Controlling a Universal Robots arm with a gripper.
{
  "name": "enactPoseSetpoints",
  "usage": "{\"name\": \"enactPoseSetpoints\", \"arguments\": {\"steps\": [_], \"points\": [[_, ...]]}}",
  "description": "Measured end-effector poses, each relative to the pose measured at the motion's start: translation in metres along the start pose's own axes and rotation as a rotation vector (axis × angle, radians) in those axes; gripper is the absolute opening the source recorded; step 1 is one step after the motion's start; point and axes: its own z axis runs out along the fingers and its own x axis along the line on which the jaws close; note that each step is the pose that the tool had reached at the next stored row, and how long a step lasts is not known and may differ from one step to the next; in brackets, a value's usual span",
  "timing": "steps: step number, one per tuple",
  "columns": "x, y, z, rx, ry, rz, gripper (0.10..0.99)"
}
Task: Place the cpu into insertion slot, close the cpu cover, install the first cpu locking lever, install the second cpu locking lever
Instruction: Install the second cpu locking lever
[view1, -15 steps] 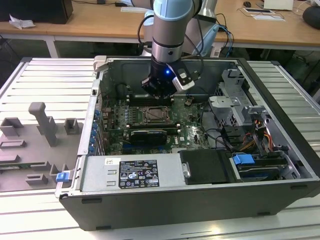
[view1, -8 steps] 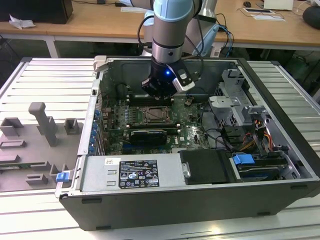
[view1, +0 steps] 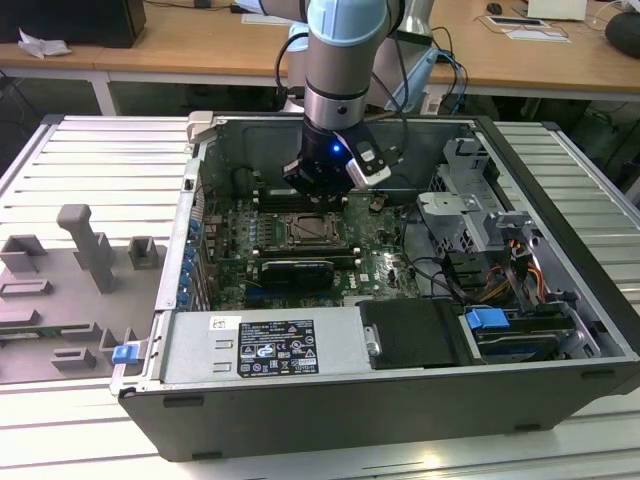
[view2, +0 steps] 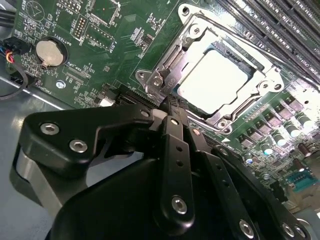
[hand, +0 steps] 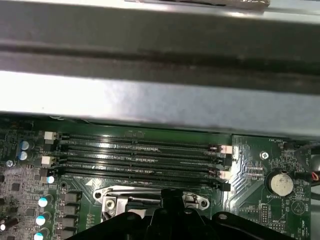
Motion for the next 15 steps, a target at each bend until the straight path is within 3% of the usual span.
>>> {"name": "enactPoseSetpoints", "arguments": {"steps": [4, 6, 8, 10, 11, 15], "points": [[0.0002, -0.003, -0.0006, 0.0, 0.0001, 0.0, 0.102], [0.0003, -0.0029, -0.0047, 0.0, 0.0, 0.0, 0.102], [0.0002, -0.0022, -0.0115, 0.0, 0.0, 0.0, 0.102], [0.0001, -0.0008, -0.0251, 0.0, 0.0001, 0.0, 0.102], [0.0001, -0.0013, -0.0259, 0.0, 0.0, 0.0, 0.102], [0.0009, -0.0124, -0.027, 0.0, 0.0001, 0.0, 0.102]]}}
